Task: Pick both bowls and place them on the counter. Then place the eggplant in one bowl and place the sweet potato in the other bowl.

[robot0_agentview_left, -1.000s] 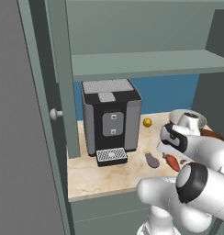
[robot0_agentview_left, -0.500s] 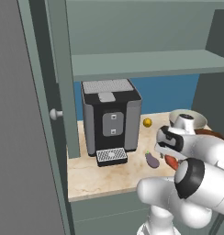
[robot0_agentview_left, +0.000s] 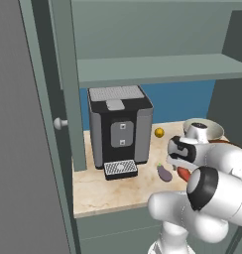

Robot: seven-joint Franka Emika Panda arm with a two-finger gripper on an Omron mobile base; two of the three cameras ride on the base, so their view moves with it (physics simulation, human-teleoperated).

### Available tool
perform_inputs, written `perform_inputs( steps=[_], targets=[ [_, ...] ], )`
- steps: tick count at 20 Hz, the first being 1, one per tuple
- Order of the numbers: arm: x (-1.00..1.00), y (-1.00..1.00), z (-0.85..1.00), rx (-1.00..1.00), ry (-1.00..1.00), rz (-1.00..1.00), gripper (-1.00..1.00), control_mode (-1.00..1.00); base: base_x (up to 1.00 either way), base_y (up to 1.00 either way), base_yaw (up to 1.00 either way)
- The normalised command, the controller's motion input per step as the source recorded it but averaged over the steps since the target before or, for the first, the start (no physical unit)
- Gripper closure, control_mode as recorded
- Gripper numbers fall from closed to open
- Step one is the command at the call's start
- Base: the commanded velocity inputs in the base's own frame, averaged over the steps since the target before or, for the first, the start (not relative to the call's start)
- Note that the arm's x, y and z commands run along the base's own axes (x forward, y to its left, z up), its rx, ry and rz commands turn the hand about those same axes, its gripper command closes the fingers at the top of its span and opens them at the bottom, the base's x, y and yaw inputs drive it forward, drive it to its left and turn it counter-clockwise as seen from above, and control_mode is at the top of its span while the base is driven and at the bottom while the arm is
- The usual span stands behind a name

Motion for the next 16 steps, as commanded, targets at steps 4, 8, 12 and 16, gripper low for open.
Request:
perform_inputs(
  steps=[4,8,12,16],
  targets=[
    [-0.05,0.00,-0.15,0.00,0.00,0.00,-1.00,-1.00,0.00,0.00,0.00],
    [-0.06,0.00,-0.18,0.00,0.00,0.00,-1.00,-1.00,0.00,0.00,0.00],
    [-0.01,0.00,-0.23,0.00,0.00,0.00,1.00,-1.00,0.00,0.00,0.00],
    [0.00,0.00,-0.25,0.00,0.01,0.00,1.00,-1.00,0.00,0.00,0.00]
  ],
)
